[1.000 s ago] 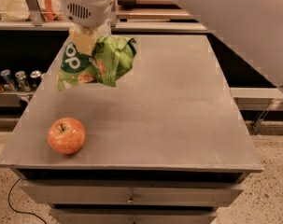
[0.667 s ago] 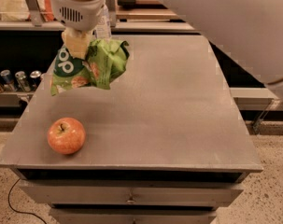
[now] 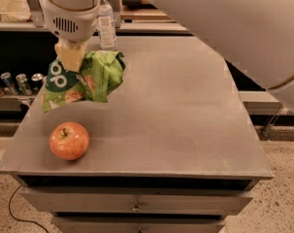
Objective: Move green rice chip bag near apple
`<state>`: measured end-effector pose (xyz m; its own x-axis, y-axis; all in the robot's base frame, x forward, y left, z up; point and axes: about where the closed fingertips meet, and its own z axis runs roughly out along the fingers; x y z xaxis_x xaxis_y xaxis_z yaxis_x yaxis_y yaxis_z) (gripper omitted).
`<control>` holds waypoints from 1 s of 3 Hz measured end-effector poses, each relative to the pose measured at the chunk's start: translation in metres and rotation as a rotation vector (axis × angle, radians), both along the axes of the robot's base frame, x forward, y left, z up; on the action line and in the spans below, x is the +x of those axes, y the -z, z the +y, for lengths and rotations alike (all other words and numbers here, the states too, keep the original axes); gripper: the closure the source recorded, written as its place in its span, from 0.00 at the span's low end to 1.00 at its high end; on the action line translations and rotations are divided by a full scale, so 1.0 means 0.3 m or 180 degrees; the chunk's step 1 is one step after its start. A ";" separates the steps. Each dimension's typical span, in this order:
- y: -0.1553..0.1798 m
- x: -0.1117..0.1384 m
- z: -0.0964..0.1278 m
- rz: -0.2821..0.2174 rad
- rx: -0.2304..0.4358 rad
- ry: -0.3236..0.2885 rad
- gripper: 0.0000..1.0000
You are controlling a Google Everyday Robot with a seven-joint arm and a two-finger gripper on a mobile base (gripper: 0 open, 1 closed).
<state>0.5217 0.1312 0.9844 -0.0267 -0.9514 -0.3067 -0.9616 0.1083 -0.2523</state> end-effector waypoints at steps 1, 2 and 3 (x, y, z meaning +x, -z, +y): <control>0.031 -0.021 0.031 0.0082 -0.0020 -0.0105 1.00; 0.059 -0.038 0.057 0.0161 -0.0038 -0.0187 0.83; 0.082 -0.037 0.079 0.0228 -0.0054 -0.0232 0.59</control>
Offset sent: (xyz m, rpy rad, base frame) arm -0.0173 0.0240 -0.0298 -0.0259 0.0913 0.0881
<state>0.5106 0.1548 0.9598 0.0214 -0.9567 -0.2904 -0.9824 0.0338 -0.1838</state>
